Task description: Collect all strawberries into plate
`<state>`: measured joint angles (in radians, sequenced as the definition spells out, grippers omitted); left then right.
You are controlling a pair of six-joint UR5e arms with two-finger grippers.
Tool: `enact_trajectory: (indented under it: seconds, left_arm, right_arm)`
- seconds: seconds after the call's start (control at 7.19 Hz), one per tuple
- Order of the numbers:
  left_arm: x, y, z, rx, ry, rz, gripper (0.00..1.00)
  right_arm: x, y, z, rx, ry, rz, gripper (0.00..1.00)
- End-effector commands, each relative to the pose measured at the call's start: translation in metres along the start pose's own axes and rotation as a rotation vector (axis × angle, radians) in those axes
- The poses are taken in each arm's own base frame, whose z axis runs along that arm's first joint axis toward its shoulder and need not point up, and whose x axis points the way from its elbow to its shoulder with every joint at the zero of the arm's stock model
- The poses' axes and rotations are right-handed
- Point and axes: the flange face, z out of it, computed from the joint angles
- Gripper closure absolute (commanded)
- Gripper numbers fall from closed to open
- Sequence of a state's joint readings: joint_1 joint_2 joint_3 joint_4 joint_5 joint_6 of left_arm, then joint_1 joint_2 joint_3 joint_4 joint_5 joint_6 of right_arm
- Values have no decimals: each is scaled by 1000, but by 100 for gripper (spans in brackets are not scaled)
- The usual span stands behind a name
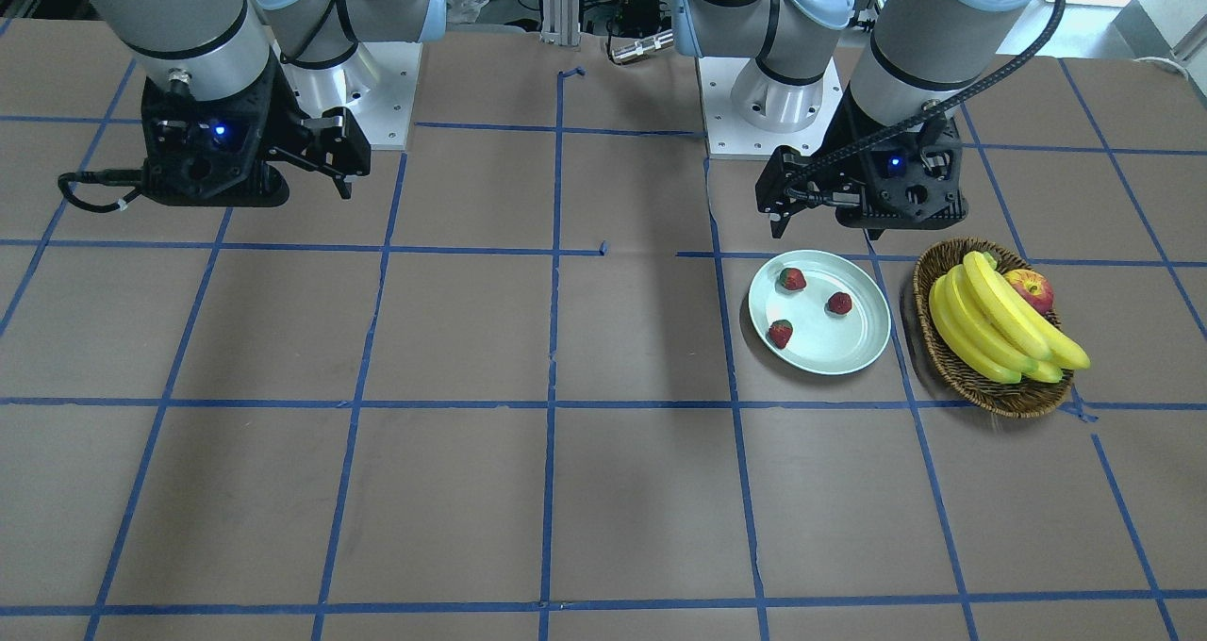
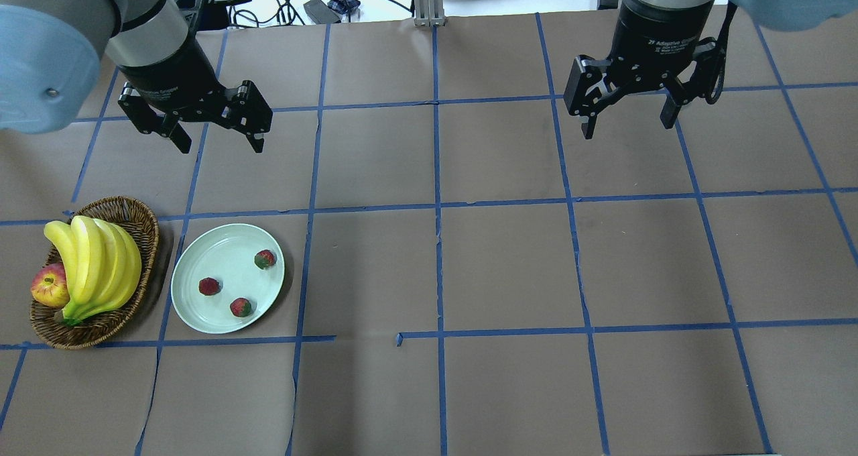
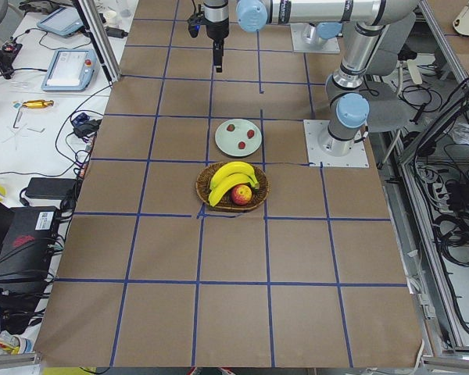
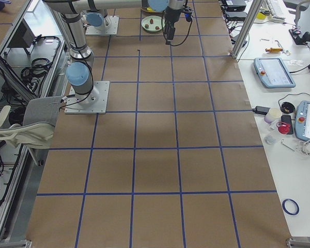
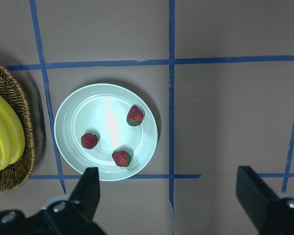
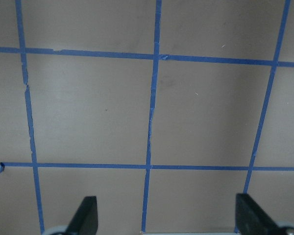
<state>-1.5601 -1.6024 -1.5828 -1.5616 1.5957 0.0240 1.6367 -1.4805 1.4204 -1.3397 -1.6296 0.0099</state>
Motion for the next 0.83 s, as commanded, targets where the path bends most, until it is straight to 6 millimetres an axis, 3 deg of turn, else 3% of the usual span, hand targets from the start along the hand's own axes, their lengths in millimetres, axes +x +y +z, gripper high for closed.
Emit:
enact_trajectory:
  seconds: [0.0,0.28,0.7]
  left_arm:
    - [7,0,2,-2,58,8,0]
    - [7,0,-1,4,59,11,0]
    - [4,2,-25,46,48,10,0]
  right_arm:
    - [-8,10,-3,-15,1,-6,0]
    - [-9,8,-1,-20,1,-8,0]
    - [-10,-1,5,4,-5,-6,0]
